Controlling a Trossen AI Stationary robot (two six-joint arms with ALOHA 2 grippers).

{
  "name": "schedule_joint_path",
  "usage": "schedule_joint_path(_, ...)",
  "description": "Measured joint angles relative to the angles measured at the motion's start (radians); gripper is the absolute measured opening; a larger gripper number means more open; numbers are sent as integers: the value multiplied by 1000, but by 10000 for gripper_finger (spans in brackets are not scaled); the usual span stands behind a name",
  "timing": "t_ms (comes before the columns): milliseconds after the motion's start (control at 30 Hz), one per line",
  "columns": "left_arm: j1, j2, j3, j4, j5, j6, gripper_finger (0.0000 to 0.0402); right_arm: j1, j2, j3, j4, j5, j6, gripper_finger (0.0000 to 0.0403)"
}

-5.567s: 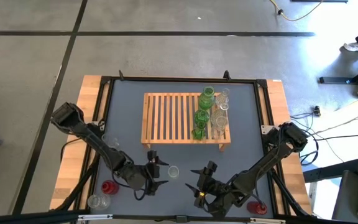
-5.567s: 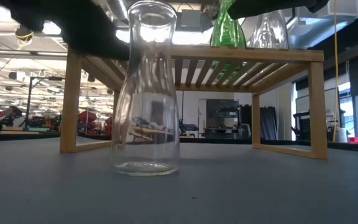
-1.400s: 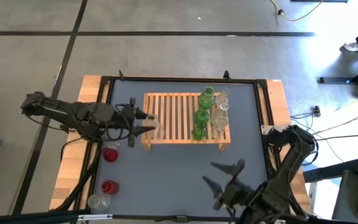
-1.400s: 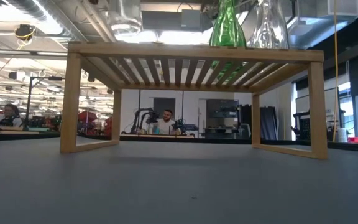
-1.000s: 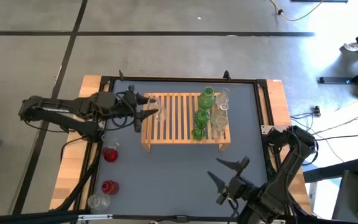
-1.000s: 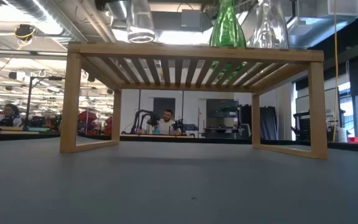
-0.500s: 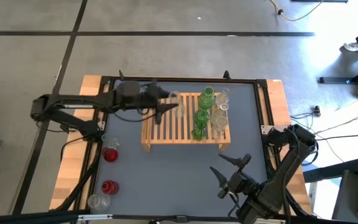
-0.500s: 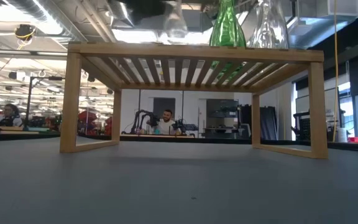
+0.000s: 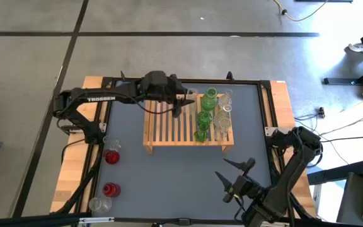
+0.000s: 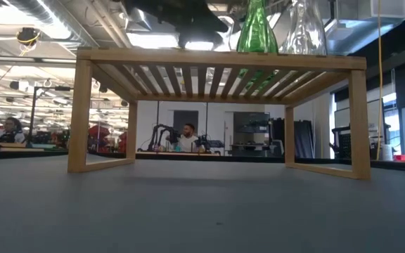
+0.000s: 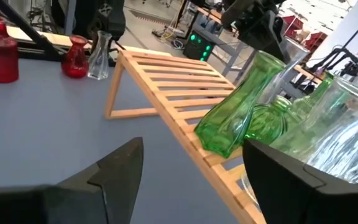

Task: Sort vases onto shelf
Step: Put the transparent bottle on the shelf

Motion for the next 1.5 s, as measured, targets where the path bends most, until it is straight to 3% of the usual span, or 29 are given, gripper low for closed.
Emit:
schedule_joint_path(367,23,7,0,10,15,-11,181,-3,0,0,10,8,1,264)
schedule_joint_path(800,17,6,0,12,19,-4,229,-4,0,0,17,0,2,264)
schedule_joint_path(1167,31,2,0,8,20,-1,301,-16,0,0,26,-43,0,264)
schedule_joint_path(1500,21,2,46,-3,27,-4,308,-16,0,0,26,-45,-3,264)
